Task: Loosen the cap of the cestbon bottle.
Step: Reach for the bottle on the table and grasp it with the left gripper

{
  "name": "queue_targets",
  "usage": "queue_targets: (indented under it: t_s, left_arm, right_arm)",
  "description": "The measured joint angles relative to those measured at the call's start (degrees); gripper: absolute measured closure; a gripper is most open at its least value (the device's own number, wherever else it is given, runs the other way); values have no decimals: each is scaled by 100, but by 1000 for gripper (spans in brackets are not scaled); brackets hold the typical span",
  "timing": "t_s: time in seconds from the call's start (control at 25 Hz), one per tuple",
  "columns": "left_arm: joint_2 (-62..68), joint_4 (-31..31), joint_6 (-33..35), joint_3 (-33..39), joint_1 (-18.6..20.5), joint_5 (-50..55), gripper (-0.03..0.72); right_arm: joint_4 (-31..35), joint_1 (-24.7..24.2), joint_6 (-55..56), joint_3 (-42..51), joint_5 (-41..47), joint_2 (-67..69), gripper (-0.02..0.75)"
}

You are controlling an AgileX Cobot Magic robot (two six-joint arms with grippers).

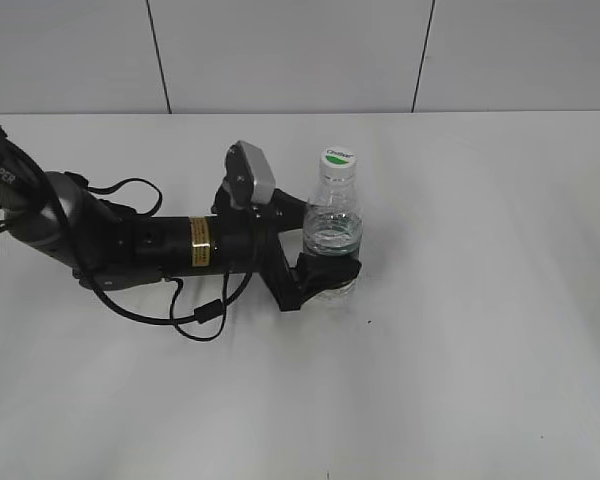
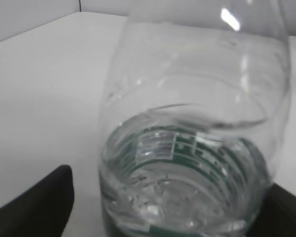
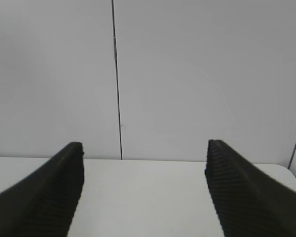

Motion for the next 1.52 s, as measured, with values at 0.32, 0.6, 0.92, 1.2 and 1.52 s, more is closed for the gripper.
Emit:
queue_targets:
  t_s: [0.32,0.6,0.92,1.2,1.52]
  left_arm:
    - [0,-53,16,0,-88,22,146]
    - [0,-49,16,0,-95,12,276]
    - [0,-44,16,0,-95,12,276]
    - [0,-44,16,0,-95,8,276]
    - [0,-44,16,0,-95,8,276]
  right_arm:
    - [0,0,6,0,0,0,150]
    - [0,0,6,-7,18,0,150]
    - [11,0,13,-1070,2069,4,150]
    - [91,0,13,-2234,4166,4,175]
    - [91,0,13,-3162,6225,293,228]
